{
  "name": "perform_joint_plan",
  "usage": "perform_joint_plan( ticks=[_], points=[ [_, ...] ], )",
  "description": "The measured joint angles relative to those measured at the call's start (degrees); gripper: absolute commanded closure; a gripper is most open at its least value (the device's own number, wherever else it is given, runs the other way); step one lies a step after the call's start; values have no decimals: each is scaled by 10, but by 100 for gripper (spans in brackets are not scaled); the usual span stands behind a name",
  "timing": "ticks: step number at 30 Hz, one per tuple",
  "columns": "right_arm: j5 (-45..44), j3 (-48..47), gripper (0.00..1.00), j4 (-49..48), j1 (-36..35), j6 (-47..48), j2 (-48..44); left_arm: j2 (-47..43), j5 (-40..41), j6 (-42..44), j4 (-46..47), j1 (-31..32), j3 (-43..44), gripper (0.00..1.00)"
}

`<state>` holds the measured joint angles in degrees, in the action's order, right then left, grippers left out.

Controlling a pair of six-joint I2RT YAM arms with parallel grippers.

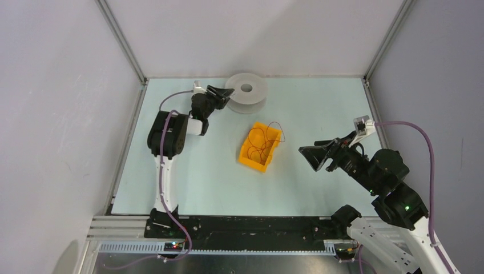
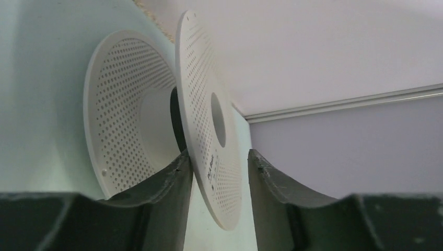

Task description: Wrap the cables

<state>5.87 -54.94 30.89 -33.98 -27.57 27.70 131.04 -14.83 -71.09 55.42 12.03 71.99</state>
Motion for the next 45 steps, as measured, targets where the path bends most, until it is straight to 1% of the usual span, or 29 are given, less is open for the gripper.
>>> perform_joint_plan(
  ticks=[1,2,3,4,5,6,7,8,13,15,18,20,25,30,31,34,36,38,42,45],
  points=[
    [0,0,18,-1,0,-1,2,6,-6,-2,3,0,9,62],
    [0,0,19,-3,0,-2,4,9,-9,-6,6,0,14,69],
    [0,0,20,-5,0,-3,6,13,-13,-8,9,0,19,73],
    [0,0,21,-8,-1,-5,7,15,-17,-11,10,0,22,83],
    [0,0,21,-10,-1,-8,8,17,-21,-10,11,0,22,87],
    [0,0,22,-12,-1,-10,8,17,-23,-12,10,0,22,94],
    [0,0,22,-15,-2,-13,8,18,-25,-13,10,0,22,97],
    [0,0,23,-17,-2,-14,8,18,-26,-15,10,0,22,99],
    [0,0,25,-23,-6,-26,8,11,-37,-19,20,0,9,100],
    [0,0,26,-23,-7,-30,8,-7,-37,-13,8,-2,-11,100],
    [-5,0,26,-21,-9,-38,8,-53,-39,18,-26,-5,-43,100],
    [-8,0,26,-19,-10,-40,8,-99,-39,53,-70,-7,-60,100],
    [-20,0,26,-10,-13,-40,8,-246,-22,185,-229,-8,-75,100],
    [-35,6,26,-3,-14,-40,8,-386,42,327,-429,4,-66,100],
    [-37,9,26,-3,-14,-42,8,-412,60,358,-483,13,-57,100],
    [-40,16,26,-1,-15,-46,8,-488,117,449,-615,57,-40,100],
    [-41,21,25,0,-16,-48,8,-541,159,510,-687,103,-39,100],
    [-39,28,25,0,-16,-48,8,-599,207,570,-751,161,-42,100],
    [-34,47,25,-5,-17,-45,6,-691,254,650,-824,234,-71,100],
    [-34,56,25,-7,-19,-43,6,-732,269,684,-862,240,-100,100]
  ],
)
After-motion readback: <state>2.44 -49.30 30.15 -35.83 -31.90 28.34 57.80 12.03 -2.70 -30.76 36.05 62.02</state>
